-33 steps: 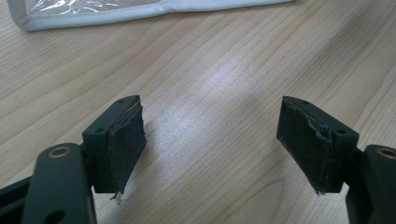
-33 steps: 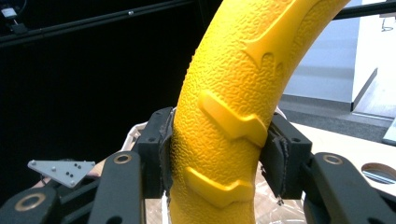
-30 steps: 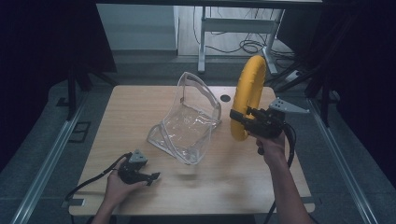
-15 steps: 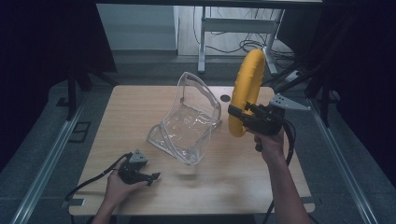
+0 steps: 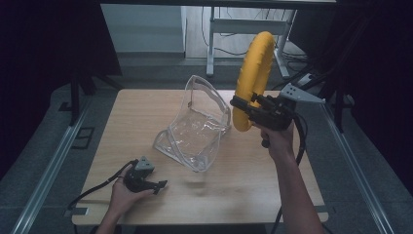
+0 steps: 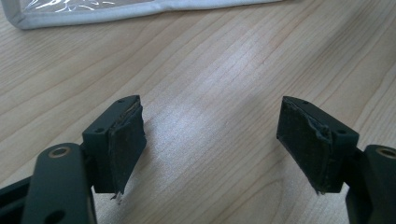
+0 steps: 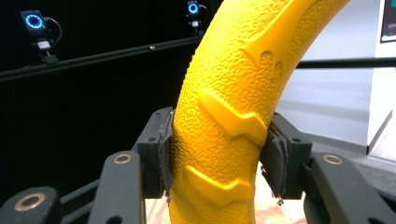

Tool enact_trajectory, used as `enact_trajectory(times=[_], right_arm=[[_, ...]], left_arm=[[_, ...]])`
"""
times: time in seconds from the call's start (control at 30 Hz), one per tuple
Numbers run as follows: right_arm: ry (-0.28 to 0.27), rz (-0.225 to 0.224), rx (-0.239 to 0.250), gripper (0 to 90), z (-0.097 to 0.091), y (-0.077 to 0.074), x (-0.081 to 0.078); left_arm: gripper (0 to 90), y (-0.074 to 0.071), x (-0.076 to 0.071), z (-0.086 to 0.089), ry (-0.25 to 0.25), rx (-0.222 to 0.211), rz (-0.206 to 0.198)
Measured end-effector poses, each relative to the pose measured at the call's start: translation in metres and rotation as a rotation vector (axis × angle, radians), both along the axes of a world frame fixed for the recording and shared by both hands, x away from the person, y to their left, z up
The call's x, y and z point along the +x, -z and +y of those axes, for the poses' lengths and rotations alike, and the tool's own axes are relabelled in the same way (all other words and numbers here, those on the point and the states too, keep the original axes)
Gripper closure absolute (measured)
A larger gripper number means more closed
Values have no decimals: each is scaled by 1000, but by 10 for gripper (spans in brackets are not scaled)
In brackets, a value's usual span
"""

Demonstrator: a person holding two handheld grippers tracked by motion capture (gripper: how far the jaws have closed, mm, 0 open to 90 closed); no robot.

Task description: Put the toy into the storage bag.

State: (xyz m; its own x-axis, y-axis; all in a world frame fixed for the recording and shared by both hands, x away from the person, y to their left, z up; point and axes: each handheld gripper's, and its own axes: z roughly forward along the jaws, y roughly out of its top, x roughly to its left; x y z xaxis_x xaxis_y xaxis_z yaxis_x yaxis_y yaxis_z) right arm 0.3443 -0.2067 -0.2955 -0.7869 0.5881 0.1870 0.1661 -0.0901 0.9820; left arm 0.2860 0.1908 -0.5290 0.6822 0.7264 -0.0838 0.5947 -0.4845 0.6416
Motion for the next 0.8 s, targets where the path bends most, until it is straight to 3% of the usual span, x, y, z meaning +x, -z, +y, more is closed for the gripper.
enact_trajectory(times=[0.3, 0.4, 0.8], right_arm=[[-45, -43, -4, 491, 19, -18, -4], [-84, -50, 14, 491, 30, -23, -5], [-165, -66, 42, 491, 57, -28, -4]], left_arm=[[233, -1, 0, 1, 3, 3, -1], [233, 0, -1, 0, 2, 2, 2], [232, -1, -2, 1, 4, 5, 1]])
